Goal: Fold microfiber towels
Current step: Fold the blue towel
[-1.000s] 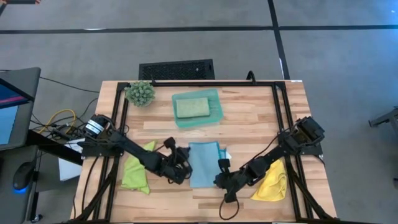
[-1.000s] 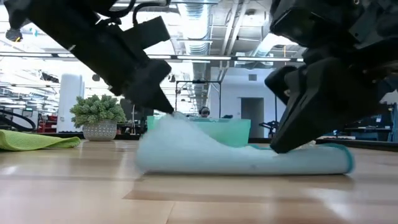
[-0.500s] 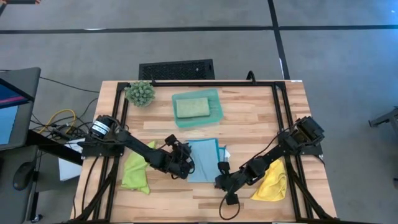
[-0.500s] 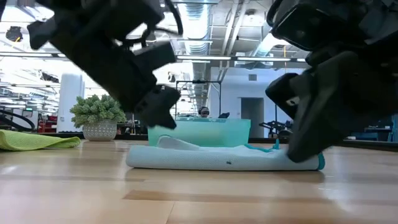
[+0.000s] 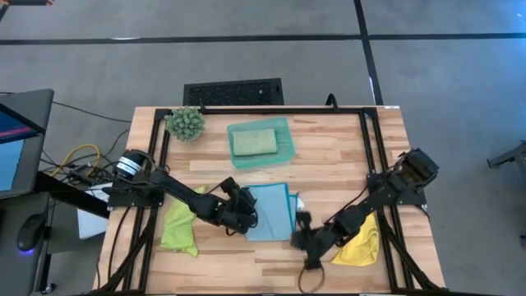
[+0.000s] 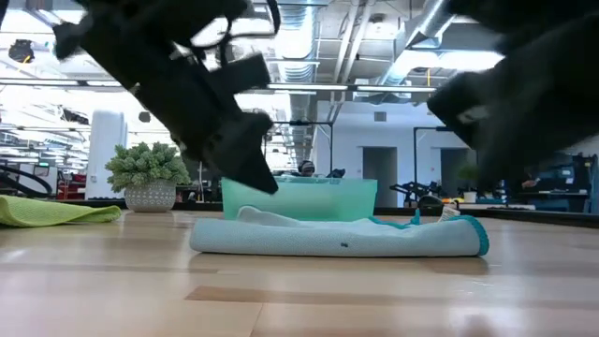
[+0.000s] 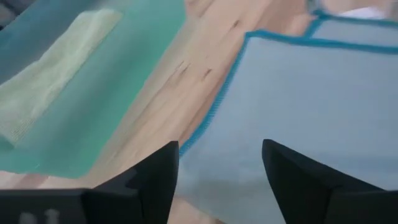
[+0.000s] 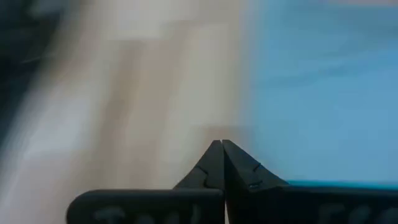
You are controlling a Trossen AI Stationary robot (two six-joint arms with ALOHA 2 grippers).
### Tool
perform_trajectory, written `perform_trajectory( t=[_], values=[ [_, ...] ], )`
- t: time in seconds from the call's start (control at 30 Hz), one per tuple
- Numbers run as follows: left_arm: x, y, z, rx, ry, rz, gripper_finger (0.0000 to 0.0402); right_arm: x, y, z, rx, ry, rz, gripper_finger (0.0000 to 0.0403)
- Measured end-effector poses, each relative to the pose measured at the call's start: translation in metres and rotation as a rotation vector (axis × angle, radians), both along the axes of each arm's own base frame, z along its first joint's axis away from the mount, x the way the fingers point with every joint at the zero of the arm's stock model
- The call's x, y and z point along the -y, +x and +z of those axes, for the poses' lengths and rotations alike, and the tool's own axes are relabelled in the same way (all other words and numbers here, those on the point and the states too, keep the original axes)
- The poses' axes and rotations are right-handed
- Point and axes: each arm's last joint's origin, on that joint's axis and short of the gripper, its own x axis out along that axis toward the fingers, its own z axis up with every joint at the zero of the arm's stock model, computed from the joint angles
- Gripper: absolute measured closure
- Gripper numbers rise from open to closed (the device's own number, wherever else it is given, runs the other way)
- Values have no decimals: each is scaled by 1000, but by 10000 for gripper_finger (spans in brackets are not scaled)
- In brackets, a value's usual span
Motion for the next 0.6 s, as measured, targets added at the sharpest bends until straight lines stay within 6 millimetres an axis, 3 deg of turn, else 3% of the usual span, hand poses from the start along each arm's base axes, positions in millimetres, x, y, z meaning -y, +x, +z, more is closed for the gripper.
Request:
perform_trajectory(
  t=[0.13,0.3,0.47,0.6],
  values=[
    [10,-13,13,-9,-2,-12,178,32,-5,0,46,-128,-285,375],
    [14,-22,14,-20,-5,23,189,100,0,-12,75,-32,-600,335],
    [12,-26,11,-42,-14,52,202,159,12,-29,78,127,-661,275],
    [11,-26,11,-31,-19,67,210,190,20,-44,63,192,-713,214]
  ],
)
